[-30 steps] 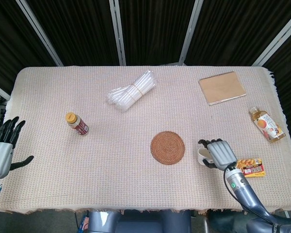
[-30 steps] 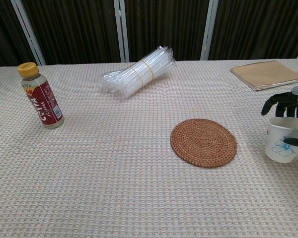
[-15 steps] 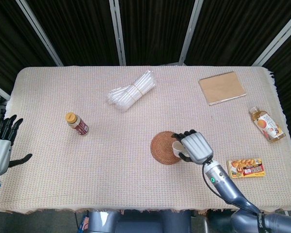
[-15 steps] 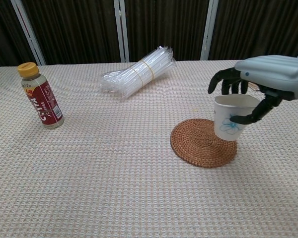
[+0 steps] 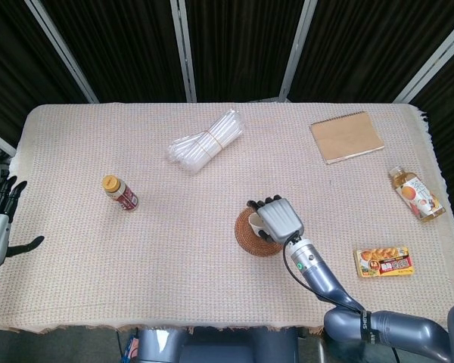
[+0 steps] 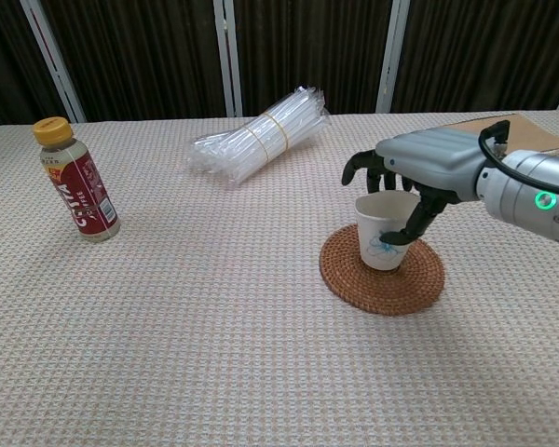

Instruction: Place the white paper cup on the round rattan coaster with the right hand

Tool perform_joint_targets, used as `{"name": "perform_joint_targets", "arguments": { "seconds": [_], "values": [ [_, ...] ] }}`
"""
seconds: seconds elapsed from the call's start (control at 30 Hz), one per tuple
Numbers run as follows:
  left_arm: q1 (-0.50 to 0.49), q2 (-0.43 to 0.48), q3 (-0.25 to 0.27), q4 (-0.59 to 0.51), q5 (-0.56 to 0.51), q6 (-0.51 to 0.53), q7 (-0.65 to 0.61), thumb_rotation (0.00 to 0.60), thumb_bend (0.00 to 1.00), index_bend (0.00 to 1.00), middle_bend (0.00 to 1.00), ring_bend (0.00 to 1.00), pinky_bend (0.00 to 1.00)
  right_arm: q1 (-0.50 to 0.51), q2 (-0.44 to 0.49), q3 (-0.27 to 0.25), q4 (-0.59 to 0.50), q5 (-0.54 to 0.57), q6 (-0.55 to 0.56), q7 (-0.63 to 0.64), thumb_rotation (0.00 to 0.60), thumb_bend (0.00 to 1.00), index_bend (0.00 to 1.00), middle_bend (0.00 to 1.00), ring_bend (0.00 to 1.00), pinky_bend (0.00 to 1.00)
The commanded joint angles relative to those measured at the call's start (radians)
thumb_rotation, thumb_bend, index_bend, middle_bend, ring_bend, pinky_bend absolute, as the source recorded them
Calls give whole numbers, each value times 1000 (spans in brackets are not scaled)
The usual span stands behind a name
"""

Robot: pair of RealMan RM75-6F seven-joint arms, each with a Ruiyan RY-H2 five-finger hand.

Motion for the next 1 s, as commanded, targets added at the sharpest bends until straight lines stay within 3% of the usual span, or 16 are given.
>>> {"name": "perform_joint_targets", "arguments": {
  "seconds": [0.03, 0.07, 0.17, 0.37, 0.47, 0.57, 0.7, 1.0],
  "values": [
    [0, 2, -1, 1, -1, -3, -5, 600, 0, 0, 0, 0, 0, 1, 14, -14, -16, 5, -5, 0, 600, 0, 0, 79, 117, 281],
    [0, 2, -1, 1, -1, -4, -4, 600, 0, 0, 0, 0, 0, 1, 23, -18, -32, 8, -8, 4, 600, 0, 0, 23, 50, 205],
    [0, 1, 0, -1, 2, -5, -2, 600, 0, 0, 0, 0, 0, -8, 70, -32, -102, -1, 8, -3, 600, 0, 0, 0, 0, 84],
    [0, -1, 3, 1, 9, -8, 0, 600, 0, 0, 0, 0, 0, -96, 217, -79, -255, -141, 153, 28, 600, 0, 0, 0, 0, 41],
    [1, -6, 4, 7, 15, -4, -2, 600, 0, 0, 0, 0, 0, -182, 307, -133, -284, -259, 264, 91, 600, 0, 0, 0, 0, 5],
    [0, -19, 6, 17, 39, 9, -9, 600, 0, 0, 0, 0, 0, -276, 354, -198, -211, -400, 398, 213, 600, 0, 0, 0, 0, 0],
    [4, -39, 17, 35, 78, 30, -16, 600, 0, 0, 0, 0, 0, -371, 347, -248, -61, -479, 525, 345, 600, 0, 0, 0, 0, 0],
    [7, -45, 22, 35, 92, 36, -15, 600, 0, 0, 0, 0, 0, -450, 308, -244, 94, -510, 630, 419, 600, 0, 0, 0, 0, 0]
  ]
}}
